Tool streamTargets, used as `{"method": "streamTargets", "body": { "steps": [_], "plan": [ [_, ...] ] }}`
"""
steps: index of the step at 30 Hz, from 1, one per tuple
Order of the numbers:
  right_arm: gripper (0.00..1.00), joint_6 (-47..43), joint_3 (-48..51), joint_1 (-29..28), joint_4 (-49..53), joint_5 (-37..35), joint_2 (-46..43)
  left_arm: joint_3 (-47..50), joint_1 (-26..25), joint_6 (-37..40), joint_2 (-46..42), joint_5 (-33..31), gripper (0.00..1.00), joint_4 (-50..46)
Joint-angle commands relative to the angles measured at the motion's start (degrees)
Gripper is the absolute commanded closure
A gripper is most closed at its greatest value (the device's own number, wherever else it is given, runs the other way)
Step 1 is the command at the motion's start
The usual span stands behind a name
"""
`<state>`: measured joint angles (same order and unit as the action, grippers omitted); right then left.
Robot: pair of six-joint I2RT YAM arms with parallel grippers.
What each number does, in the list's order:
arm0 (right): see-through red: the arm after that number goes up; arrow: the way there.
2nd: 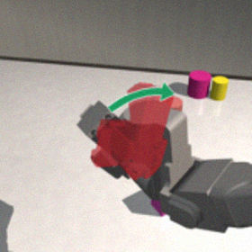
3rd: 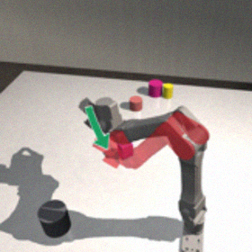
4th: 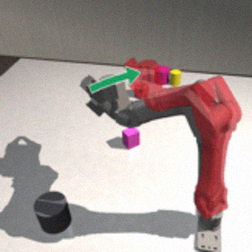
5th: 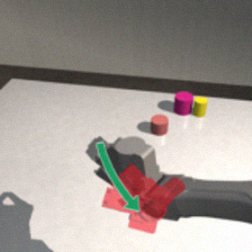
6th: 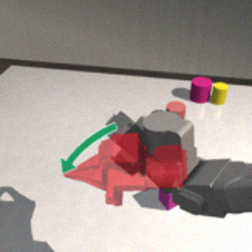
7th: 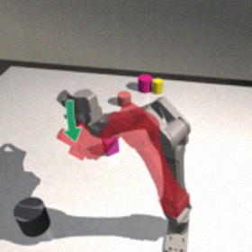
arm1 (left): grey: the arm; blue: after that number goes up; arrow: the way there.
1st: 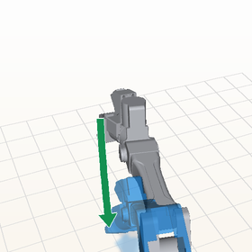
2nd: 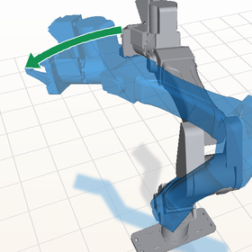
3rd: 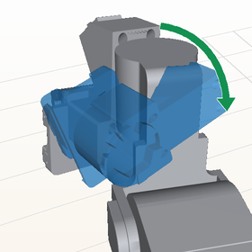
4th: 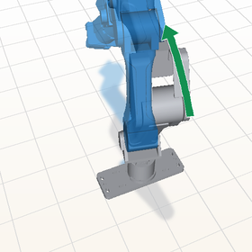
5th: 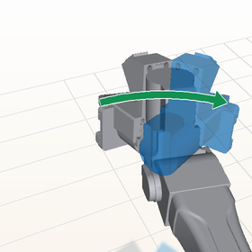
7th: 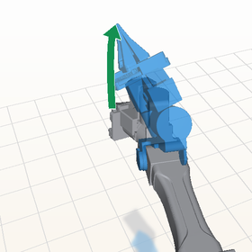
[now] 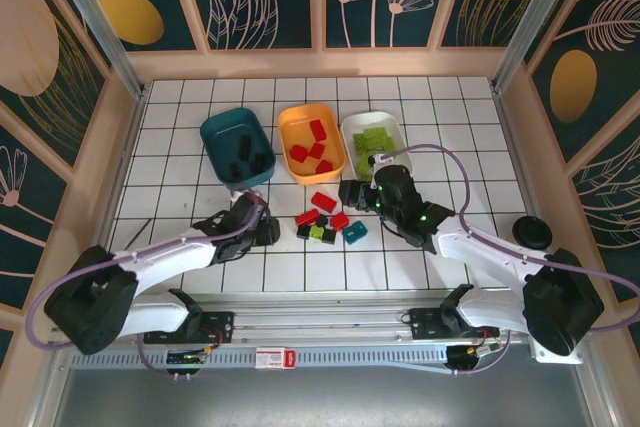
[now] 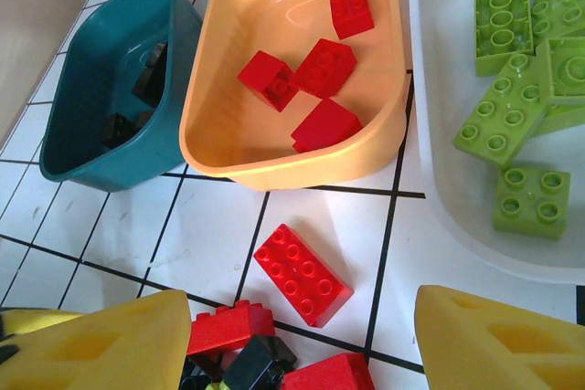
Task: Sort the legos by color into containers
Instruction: Move the lego to the bottom-center of the table, then pick up the lego from the middle-left of the table.
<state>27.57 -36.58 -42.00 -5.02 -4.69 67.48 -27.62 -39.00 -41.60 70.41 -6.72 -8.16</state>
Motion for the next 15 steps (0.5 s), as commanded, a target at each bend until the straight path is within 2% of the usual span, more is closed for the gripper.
{"method": "streamTargets", "body": {
  "steps": [1, 5, 9, 12, 15],
  "plan": [
    [0.34, 0.30, 0.67, -0.27, -1.10, -1.12, -0.79, -0.58, -1.59, 0.64, -2.99, -1.36, 0.28, -4.88],
    [0.34, 0.46, 0.61, -0.31, -1.22, -1.09, -0.31, -0.42, -3.53, 0.50, 0.38, -1.43, 0.20, -3.85],
    [0.34, 0.55, 0.61, -0.28, -0.96, -1.19, -0.39, -1.38, -7.44, -0.30, 5.46, -5.61, 0.19, -2.72],
    [0.34, 0.64, 0.54, -0.28, -0.92, -1.12, -0.50, -1.52, -7.66, 0.27, 7.90, -8.12, 0.22, -0.47],
    [0.34, 0.57, 0.37, -0.28, -0.47, -1.08, -0.55, -2.22, -7.63, 0.97, 9.82, -8.45, 0.32, 1.42]
  ]
}}
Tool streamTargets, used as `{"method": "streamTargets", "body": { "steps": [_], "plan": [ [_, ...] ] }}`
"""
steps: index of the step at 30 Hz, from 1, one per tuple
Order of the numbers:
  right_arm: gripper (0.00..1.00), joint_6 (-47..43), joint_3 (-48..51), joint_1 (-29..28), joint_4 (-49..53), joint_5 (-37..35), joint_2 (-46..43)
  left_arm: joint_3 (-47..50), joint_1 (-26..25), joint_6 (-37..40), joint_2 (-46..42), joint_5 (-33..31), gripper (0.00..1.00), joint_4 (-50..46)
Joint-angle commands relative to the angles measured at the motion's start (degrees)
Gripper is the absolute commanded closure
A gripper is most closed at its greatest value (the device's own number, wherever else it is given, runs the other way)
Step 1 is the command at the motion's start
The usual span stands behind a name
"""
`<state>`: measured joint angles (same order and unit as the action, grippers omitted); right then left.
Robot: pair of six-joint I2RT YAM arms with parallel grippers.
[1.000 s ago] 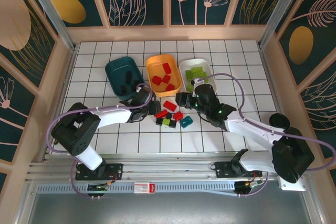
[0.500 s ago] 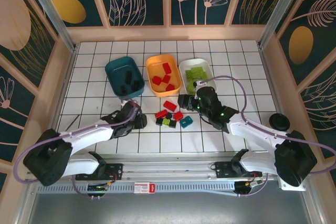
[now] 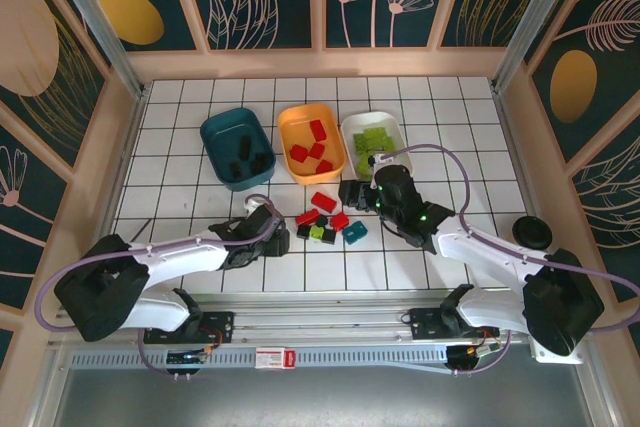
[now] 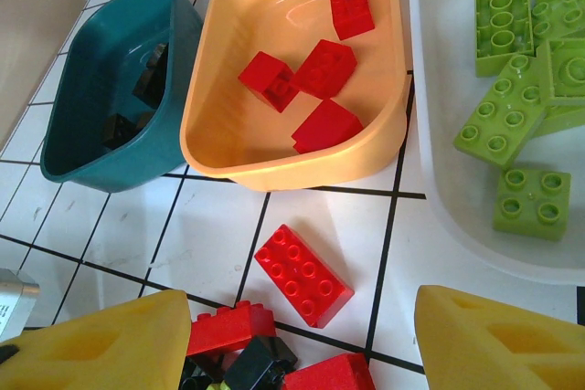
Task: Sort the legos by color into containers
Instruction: Pick up the lego from the middle-left of the table.
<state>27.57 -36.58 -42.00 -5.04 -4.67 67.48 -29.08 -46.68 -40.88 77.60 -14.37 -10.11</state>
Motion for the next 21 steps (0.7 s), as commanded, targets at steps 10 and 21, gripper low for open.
{"method": "streamTargets", "body": {
  "steps": [10, 21],
  "plan": [
    [0.34, 0.29, 0.46, -0.22, -0.15, -1.84, -1.15, -2.54, 0.02, 0.39, -1.17, -1.15, 0.65, 1.64],
    [0.34, 0.20, 0.18, -0.19, 0.05, -1.57, -1.50, -20.16, 20.21, 7.64, -0.96, -1.66, 0.62, 0.27]
  ]
}}
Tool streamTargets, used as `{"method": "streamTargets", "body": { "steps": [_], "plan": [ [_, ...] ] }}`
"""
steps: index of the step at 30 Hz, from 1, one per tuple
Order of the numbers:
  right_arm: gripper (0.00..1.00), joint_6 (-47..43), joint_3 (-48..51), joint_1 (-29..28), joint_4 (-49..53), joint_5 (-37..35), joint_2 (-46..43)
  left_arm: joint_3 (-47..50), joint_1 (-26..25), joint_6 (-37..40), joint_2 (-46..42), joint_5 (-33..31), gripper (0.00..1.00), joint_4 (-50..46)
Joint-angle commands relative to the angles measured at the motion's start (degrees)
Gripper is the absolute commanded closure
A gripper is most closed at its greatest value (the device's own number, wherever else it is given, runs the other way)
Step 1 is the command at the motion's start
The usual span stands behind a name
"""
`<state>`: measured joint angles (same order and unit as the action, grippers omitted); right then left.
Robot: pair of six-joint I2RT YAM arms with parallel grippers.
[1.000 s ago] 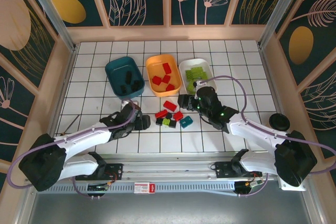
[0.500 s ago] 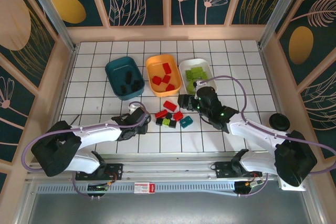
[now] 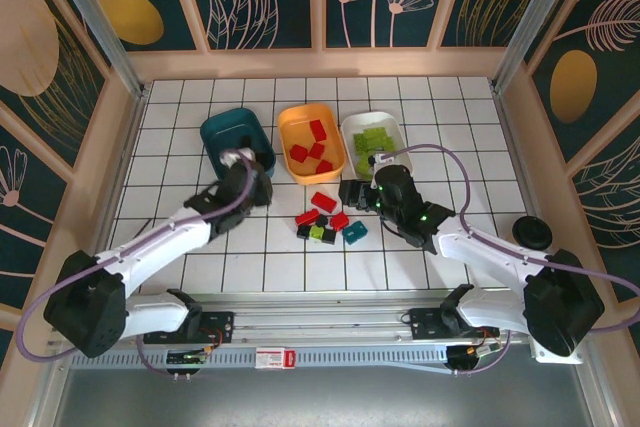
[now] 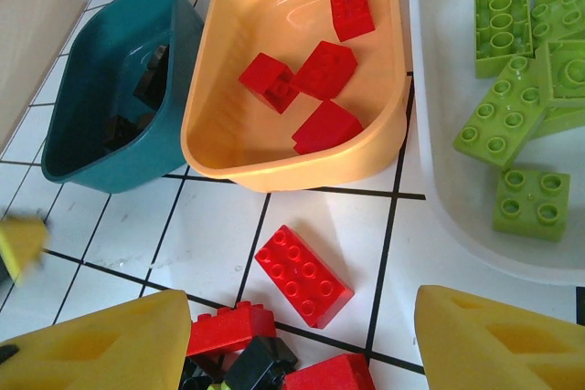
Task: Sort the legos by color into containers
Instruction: Pick up the lego from the middle-left of the table, then place the lego in the container.
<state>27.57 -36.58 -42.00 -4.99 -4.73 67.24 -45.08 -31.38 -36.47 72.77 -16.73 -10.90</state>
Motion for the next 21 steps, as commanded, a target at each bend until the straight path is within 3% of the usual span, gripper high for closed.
{"method": "streamTargets", "body": {
  "steps": [1, 5, 10, 15, 18, 21],
  "plan": [
    [0.34, 0.20, 0.28, -0.19, 0.06, -1.62, -1.28, -5.84, 6.62, 3.62, 6.30, 1.08, 0.63, 1.66],
    [0.34, 0.11, 0.70, 0.01, 0.64, -1.16, -1.39, -12.91, 11.65, 3.32, 15.76, 2.45, 0.65, 3.67],
    [0.34, 0.11, 1.57, -0.01, 1.24, -0.30, -2.44, -20.10, 14.46, 3.60, 24.88, 2.24, 0.65, 3.14],
    [0.33, 0.03, 2.30, 0.01, 2.15, 0.03, -3.85, -24.71, 15.86, 4.28, 30.59, 2.54, 0.51, 1.37],
    [0.33, -0.15, 2.48, -0.01, 2.57, 0.48, -4.31, -25.06, 15.90, 4.47, 30.38, 3.17, 0.35, 1.40],
    [0.32, -0.15, 2.34, -0.07, 2.62, 1.05, -4.25, -24.26, 15.78, 4.30, 27.79, 5.05, 0.26, 1.52]
  ]
}}
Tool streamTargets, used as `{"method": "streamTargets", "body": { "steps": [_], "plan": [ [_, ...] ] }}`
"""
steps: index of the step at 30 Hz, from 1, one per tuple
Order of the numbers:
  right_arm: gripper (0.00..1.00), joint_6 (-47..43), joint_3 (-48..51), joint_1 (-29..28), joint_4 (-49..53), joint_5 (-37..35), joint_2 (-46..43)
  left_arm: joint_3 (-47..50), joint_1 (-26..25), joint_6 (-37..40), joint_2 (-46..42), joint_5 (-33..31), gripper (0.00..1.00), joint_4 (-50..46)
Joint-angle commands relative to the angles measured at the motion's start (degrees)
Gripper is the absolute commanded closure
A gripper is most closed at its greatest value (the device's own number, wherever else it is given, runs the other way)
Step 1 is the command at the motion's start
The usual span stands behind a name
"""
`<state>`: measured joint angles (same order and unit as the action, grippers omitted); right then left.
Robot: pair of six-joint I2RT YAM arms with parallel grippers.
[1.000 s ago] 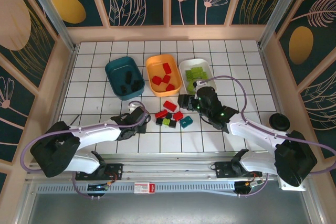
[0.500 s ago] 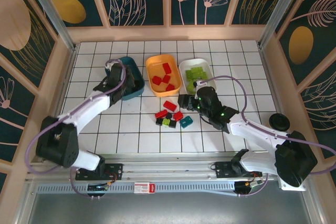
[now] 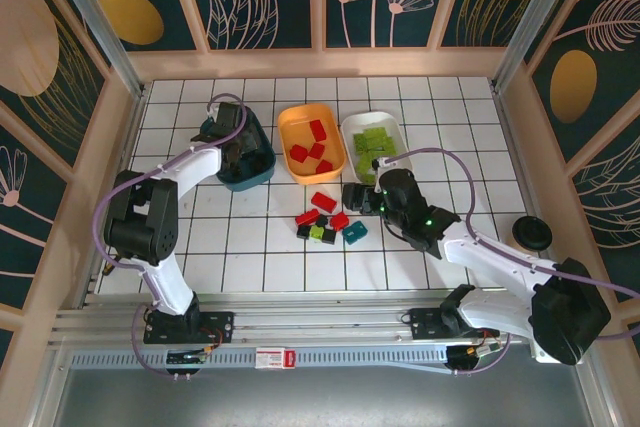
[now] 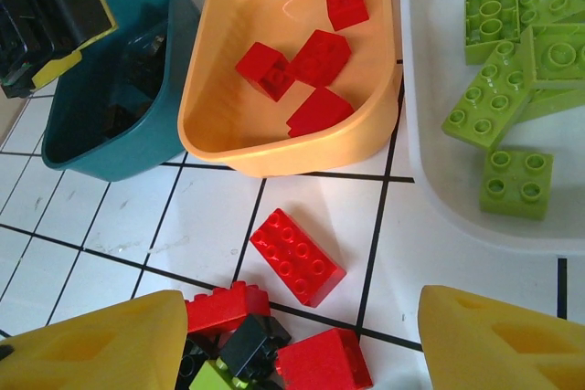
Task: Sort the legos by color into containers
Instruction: Place the lego in the container, then move the lego to the bottom-center of the table.
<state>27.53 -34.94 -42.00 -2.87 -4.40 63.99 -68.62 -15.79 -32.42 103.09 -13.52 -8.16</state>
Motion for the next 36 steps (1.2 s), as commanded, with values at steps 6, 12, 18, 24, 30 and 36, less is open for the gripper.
{"method": "streamTargets", "body": {
  "steps": [6, 12, 18, 24, 30, 36],
  "plan": [
    [0.33, -0.70, 0.14, -0.40, 0.14, 3.25, 0.29, 6.76, -3.99, -0.43, -15.86, 6.15, 0.18, 1.33],
    [0.34, -1.19, -0.95, -3.59, 2.76, 2.37, 5.08, 21.15, -14.64, -3.11, -29.05, 8.19, 0.13, 3.45],
    [0.33, -3.29, -3.09, -6.31, 6.24, -0.56, 11.07, 32.22, -20.15, -7.76, -36.12, 9.36, 0.12, 4.64],
    [0.33, -6.16, -6.68, -7.61, 9.15, -3.90, 18.07, 37.27, -20.47, -9.45, -40.35, 8.96, 0.10, 4.69],
    [0.34, -8.30, -10.48, -8.54, 11.33, -4.92, 23.19, 37.68, -20.44, -9.42, -40.69, 8.91, 0.09, 4.04],
    [0.37, -9.40, -12.12, -8.64, 12.60, -5.20, 26.98, 37.59, -20.42, -9.37, -40.18, 8.56, 0.09, 3.99]
  ]
}}
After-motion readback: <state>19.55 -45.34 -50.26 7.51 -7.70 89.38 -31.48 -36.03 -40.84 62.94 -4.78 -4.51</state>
